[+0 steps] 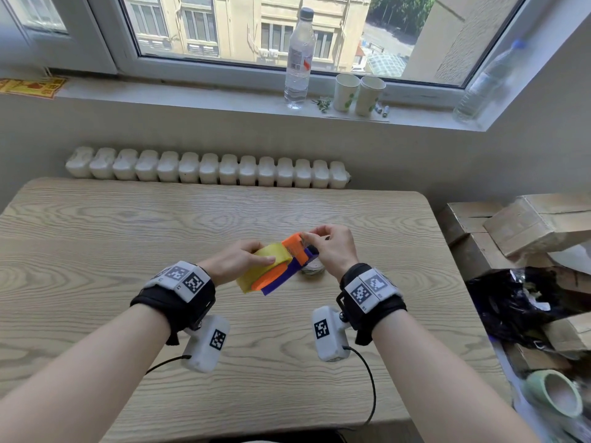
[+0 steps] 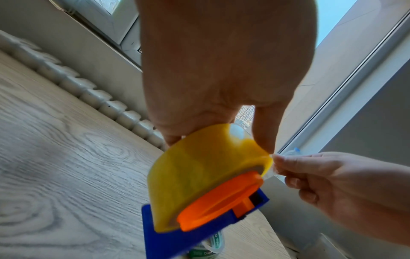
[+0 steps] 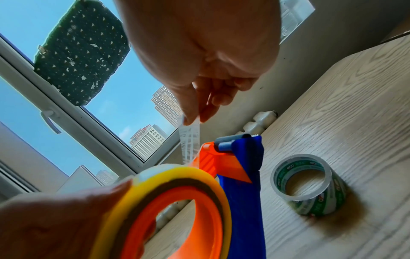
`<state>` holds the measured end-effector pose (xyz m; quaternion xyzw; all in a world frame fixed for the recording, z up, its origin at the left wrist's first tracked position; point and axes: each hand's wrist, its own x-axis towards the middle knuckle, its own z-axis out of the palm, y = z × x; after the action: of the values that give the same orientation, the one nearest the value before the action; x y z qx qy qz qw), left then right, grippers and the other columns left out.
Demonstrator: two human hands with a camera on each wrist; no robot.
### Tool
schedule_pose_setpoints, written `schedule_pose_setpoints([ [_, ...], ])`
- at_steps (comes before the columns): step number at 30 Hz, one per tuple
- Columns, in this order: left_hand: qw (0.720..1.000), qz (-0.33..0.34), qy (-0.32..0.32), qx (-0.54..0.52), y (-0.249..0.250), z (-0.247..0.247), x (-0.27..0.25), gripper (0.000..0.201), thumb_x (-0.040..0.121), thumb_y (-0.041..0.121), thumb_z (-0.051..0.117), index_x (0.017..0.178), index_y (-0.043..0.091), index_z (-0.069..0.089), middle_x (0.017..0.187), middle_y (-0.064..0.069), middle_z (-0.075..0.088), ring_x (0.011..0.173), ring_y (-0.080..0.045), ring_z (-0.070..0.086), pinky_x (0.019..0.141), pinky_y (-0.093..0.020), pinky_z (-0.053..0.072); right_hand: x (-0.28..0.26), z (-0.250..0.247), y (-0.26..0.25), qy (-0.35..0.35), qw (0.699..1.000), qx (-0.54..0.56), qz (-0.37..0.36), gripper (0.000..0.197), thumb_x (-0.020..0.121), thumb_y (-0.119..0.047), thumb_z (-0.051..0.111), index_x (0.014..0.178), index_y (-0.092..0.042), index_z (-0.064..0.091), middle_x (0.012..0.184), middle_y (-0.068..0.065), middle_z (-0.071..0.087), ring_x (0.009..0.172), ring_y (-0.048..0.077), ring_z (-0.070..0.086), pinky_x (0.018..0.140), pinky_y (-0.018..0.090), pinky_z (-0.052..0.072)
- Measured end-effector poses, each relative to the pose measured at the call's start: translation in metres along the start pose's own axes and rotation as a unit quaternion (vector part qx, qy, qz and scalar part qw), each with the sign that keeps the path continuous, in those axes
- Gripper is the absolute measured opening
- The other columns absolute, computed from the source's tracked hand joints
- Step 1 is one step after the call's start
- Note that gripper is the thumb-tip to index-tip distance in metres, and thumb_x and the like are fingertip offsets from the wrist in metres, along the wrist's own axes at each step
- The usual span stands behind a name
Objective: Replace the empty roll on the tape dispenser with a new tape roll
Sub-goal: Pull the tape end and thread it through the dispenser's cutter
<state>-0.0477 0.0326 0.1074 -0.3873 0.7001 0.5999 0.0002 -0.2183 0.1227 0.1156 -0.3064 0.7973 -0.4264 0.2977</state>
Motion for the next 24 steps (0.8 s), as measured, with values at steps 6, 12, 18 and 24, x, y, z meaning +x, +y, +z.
schedule_pose_setpoints([
  [6, 0.998, -0.011, 0.026, 0.061, -0.004, -0.003, 0.001, 0.02, 0.087, 0.029, 0.061, 0.089, 0.01, 0.054, 0.078, -0.001, 0.056, 0.068, -0.014, 0.051, 0.06, -0.026, 0.038, 0.002, -0.003, -0.004, -0.003, 0.999, 0.02, -0.039, 0.006, 0.082, -0.015, 0.069, 0.079, -0.011, 0.066, 0.074, 0.0, 0.063, 0.077, 0.018, 0.061, 0.08, 0.036, 0.054],
  [12, 0.999, -0.001, 0.047, 0.0, -0.007, 0.0, -0.006, 0.022, 0.085, 0.029, 0.063, 0.071, 0.015, 0.053, 0.067, 0.002, 0.052, 0.061, -0.012, 0.048, 0.053, -0.019, 0.034, 0.007, -0.005, 0.005, 0.013, 1.0, 0.021, -0.003, 0.008, 0.08, -0.014, 0.072, 0.073, -0.011, 0.067, 0.075, 0.003, 0.065, 0.079, 0.019, 0.062, 0.083, 0.037, 0.054],
  [18, 0.992, -0.018, 0.041, -0.118, -0.006, -0.004, -0.009, 0.024, 0.059, 0.022, 0.056, 0.077, 0.006, 0.057, 0.071, -0.006, 0.053, 0.064, -0.018, 0.047, 0.057, -0.026, 0.032, 0.007, -0.005, 0.017, 0.02, 0.998, 0.048, 0.041, 0.017, 0.078, -0.016, 0.074, 0.065, -0.021, 0.063, 0.072, -0.002, 0.065, 0.083, 0.021, 0.065, 0.09, 0.042, 0.054],
  [24, 0.994, -0.006, 0.036, -0.1, -0.009, -0.004, -0.005, 0.014, 0.083, 0.013, 0.061, 0.071, 0.012, 0.053, 0.069, -0.002, 0.051, 0.062, -0.013, 0.046, 0.055, -0.022, 0.032, 0.007, -0.005, 0.015, 0.03, 0.995, 0.078, 0.048, 0.017, 0.078, -0.017, 0.073, 0.066, -0.021, 0.064, 0.078, 0.002, 0.067, 0.091, 0.024, 0.067, 0.091, 0.039, 0.054],
])
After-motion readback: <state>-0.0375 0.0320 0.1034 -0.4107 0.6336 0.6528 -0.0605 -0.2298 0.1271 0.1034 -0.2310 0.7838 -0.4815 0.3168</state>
